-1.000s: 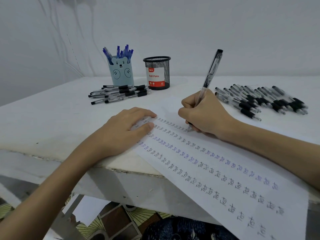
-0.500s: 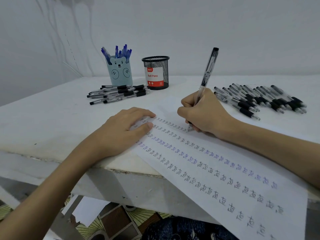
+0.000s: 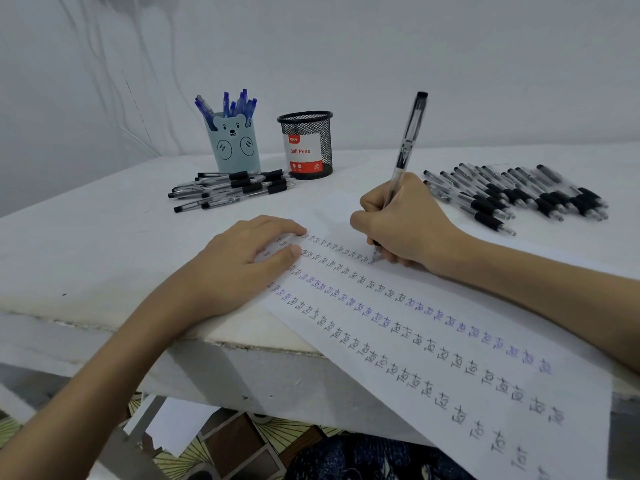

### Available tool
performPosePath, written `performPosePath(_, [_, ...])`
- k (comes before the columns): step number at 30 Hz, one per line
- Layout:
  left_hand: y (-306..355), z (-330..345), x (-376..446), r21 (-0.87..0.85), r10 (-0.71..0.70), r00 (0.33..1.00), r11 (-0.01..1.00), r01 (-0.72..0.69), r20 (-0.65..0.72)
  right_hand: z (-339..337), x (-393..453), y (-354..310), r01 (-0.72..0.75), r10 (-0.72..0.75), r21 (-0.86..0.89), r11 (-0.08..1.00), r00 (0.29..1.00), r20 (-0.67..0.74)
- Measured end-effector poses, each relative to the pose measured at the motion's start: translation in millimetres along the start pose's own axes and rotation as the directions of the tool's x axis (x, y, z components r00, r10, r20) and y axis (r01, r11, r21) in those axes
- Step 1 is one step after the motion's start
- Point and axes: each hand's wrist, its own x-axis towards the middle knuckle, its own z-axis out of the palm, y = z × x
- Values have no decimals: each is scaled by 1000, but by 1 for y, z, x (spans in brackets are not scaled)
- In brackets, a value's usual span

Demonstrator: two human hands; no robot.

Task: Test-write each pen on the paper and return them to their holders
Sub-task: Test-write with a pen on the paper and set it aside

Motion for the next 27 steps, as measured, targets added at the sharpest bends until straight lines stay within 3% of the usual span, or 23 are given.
performPosePath(13, [0,0,0,-1,-4,1000,1000,4,6,4,1,1,6,-5,22,1000,1000,-31])
performPosePath(16, [0,-1,-1,-2,-4,1000,1000,4,8,-1,4,3,-126,139,155,980,988,-74])
performPosePath(19, [1,-1,-1,-8,-8,1000,1000,8,7,-10,7,0,-294,310,316,902,951,-2])
performPosePath(27, [2,-1,-1,-1,-12,1000,1000,12,10,-31,19,1,-259,274,295,920,962,-11])
